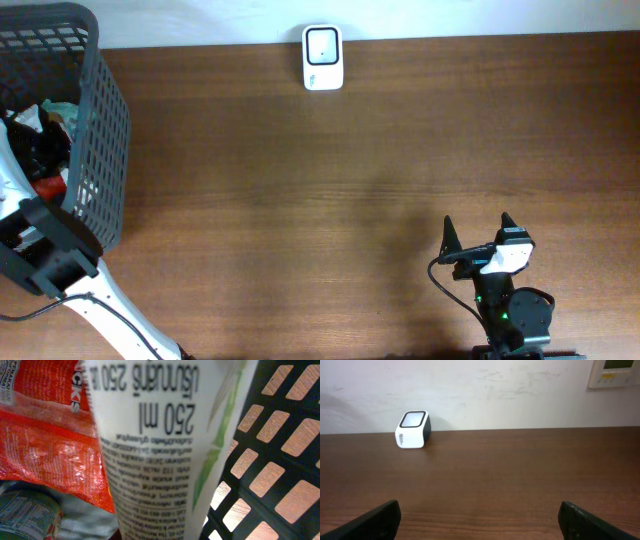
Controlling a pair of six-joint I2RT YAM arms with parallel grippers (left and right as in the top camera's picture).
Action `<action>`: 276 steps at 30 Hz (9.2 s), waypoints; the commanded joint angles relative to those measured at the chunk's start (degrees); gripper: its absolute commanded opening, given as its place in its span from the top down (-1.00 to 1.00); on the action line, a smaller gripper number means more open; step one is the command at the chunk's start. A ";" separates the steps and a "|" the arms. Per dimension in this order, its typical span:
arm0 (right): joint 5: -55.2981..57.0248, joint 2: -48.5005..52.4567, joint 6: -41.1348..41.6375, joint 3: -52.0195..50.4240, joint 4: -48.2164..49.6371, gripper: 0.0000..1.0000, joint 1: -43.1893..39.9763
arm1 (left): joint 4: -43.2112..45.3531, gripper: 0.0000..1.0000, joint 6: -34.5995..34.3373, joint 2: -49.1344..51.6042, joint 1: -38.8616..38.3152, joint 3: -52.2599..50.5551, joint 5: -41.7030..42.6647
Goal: Scan the item barcode
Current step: 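Reach the left gripper into the grey basket toward the white tube, then grasp the white tube with the left gripper inside the basket, then lift the white tube out and lay it on the table, then return the left gripper to the basket and grasp the red snack bag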
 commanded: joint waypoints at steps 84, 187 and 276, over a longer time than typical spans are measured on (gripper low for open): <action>0.50 -0.39 0.17 -0.50 -0.07 -0.97 -0.26 | 24.57 0.99 -0.94 -19.80 1.55 -27.63 1.73; 0.50 -0.39 0.17 -0.50 -0.07 -0.97 -0.26 | 29.75 1.00 -27.78 -8.61 -62.53 -19.37 -0.39; 0.50 -0.39 0.17 -0.50 -0.07 -0.97 -0.26 | 30.97 1.00 -0.85 -33.70 -4.35 -22.84 15.30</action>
